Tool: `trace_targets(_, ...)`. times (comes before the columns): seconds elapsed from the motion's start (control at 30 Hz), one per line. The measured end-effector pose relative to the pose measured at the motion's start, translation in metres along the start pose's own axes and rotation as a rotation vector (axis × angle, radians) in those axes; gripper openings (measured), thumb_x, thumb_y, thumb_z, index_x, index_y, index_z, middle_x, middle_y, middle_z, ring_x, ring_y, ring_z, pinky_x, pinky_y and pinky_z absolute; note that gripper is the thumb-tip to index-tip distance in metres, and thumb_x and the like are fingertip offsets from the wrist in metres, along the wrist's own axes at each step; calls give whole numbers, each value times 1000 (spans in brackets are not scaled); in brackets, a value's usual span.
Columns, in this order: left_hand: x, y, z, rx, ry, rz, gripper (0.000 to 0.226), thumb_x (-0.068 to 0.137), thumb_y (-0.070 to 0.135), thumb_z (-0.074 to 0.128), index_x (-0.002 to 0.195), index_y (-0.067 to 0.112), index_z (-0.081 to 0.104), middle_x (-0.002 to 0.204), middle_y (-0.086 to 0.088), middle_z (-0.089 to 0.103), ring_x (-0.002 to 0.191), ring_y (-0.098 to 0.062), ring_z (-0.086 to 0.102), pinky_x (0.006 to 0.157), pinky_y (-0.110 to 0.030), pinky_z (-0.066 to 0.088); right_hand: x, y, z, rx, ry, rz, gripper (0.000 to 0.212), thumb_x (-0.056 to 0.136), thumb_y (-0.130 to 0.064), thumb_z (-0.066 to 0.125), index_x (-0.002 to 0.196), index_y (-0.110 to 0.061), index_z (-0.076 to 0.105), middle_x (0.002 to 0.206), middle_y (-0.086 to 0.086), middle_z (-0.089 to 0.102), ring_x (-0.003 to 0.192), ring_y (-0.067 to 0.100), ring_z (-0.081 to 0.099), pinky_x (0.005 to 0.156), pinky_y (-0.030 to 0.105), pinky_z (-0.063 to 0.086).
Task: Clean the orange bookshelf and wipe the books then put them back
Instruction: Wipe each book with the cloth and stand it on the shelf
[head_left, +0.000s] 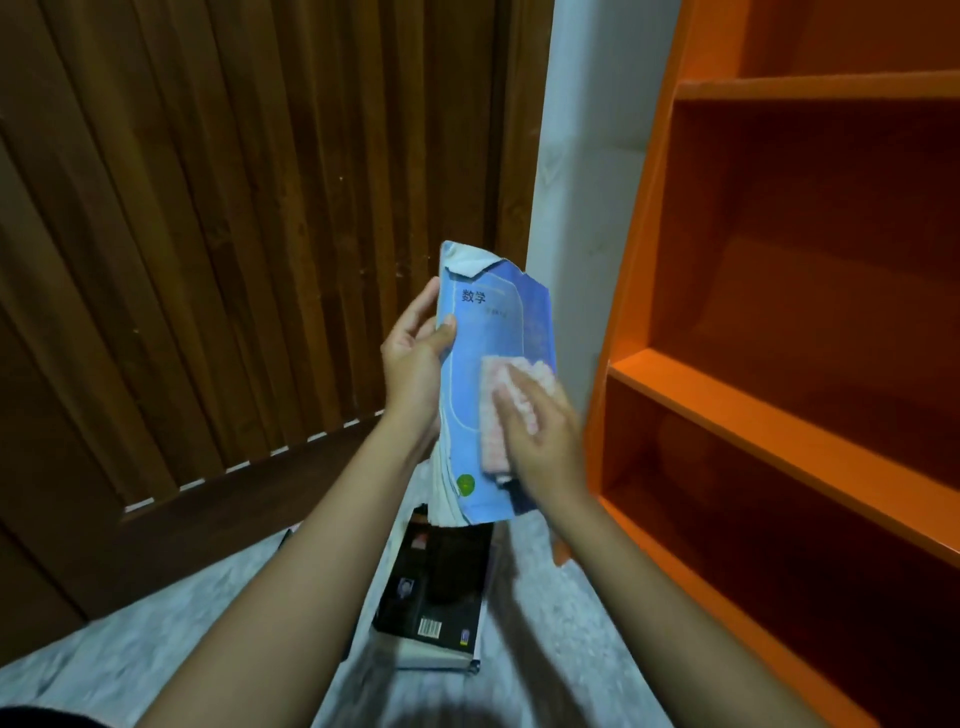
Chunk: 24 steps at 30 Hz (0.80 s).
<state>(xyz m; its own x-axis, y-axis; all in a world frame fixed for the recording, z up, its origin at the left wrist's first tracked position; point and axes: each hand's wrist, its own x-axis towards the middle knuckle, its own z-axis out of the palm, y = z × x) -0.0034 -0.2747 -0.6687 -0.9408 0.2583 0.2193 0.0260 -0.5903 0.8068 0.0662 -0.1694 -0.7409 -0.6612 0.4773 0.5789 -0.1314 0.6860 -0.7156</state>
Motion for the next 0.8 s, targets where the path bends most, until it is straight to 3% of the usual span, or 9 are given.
trace_targets(0.07,3,1,-3,-15,50,15,43,90,-3,51,125,22,55,112,-11,68,95,-25,68,83,-42,55,-10,11,1,-101,-45,-89,33,90,-40,56,122,-35,60,131,5,53,112,25,55,85,30,46)
trace_targets(0.17,4,4,-5,-54,63,41,42,90,-4,52,122,23,56,106,-10,69,87,-22,69,77,-39,58,0,38,-11,-64,61,237,32,93,-31,55,125,-28,59,139,7,47,125,23,47,84,20,35)
trace_targets(0.23,3,4,-2,-59,60,51,41,90,-4,51,120,24,56,108,-13,69,87,-21,70,76,-37,58,-2,44,-9,-65,94,301,32,94,-29,54,125,-24,59,139,9,46,127,23,45,86,18,32)
trace_targets(0.33,3,-1,2,-59,99,63,44,89,-6,51,125,20,55,112,-17,66,88,-22,69,78,-37,57,-27,21,5,56,7,53,31,91,-31,57,122,-26,62,134,7,50,119,18,50,86,14,34)
trace_targets(0.43,6,-3,-3,-53,149,60,46,89,-5,50,129,20,53,108,-15,68,94,-26,68,82,-41,55,-54,18,13,-93,-159,-217,37,87,-46,51,122,-38,58,117,5,55,90,23,59,65,26,47)
trace_targets(0.5,7,-1,-11,-59,157,54,46,90,-4,51,129,21,52,101,-11,70,89,-23,69,79,-40,56,-59,37,13,-182,-187,-193,39,88,-46,47,126,-41,54,120,6,53,88,27,61,61,29,47)
trace_targets(0.57,5,3,-16,-57,127,54,45,90,-2,52,129,21,52,95,-6,72,86,-20,70,76,-39,57,-56,59,9,-164,-106,36,37,93,-41,49,129,-42,50,130,4,48,101,26,58,67,26,43)
trace_targets(0.67,3,8,-19,-41,57,68,44,91,-2,52,128,20,51,97,-4,73,89,-21,70,78,-41,58,-45,80,0,44,62,318,34,95,-27,52,129,-27,54,139,8,43,126,23,44,82,20,37)
trace_targets(0.8,3,8,-24,-7,35,64,43,91,-2,51,128,20,52,111,-11,69,93,-23,69,75,-38,57,-30,75,-18,330,205,299,29,95,-22,53,123,-29,56,141,1,46,134,13,35,103,15,33)
